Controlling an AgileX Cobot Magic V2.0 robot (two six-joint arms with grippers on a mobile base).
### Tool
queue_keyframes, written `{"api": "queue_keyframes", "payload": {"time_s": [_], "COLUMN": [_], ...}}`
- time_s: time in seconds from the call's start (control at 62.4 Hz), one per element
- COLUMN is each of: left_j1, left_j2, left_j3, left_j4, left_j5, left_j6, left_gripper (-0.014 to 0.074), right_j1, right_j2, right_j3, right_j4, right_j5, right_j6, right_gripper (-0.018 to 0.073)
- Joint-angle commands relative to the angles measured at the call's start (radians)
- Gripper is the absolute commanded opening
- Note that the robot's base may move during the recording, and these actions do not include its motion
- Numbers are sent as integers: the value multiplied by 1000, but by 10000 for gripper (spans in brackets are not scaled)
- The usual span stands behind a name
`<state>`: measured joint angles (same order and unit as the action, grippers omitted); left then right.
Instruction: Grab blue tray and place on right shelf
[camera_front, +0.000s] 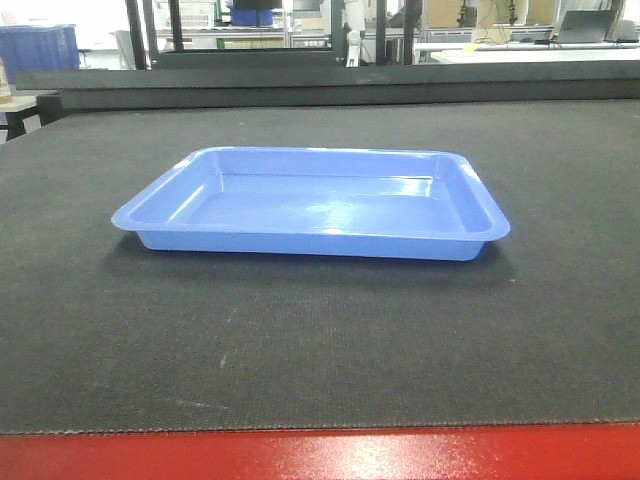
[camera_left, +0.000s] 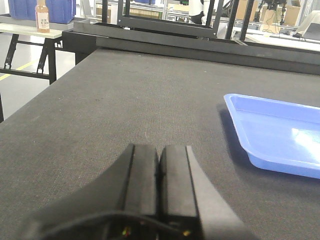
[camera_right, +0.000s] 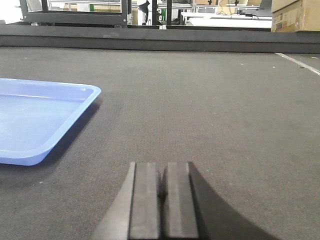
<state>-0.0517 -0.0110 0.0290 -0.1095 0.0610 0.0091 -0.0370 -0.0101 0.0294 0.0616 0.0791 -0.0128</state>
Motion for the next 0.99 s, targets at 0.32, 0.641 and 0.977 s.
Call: {"api": "queue_keyframes", "payload": {"time_s": [0.32,0.641,0.977], "left_j1": [1,1,1], "left_j2": [-16,-16,-10], "left_j3": [29,29,-22], "left_j4": [-5,-5,-41], "left_j5": [-90,-101,-193], "left_j6": [0,0,0], "left_gripper": [-48,-48,-47], "right_j1": [-5,-5,-5], "right_j2": [-21,-21,-21], "right_j3": [-23,-23,-82], "right_j4": [-7,-7,-6], "right_j5": [-86,-98,-201], "right_j6": [-9,-9,-8], "right_gripper": [55,55,55]}}
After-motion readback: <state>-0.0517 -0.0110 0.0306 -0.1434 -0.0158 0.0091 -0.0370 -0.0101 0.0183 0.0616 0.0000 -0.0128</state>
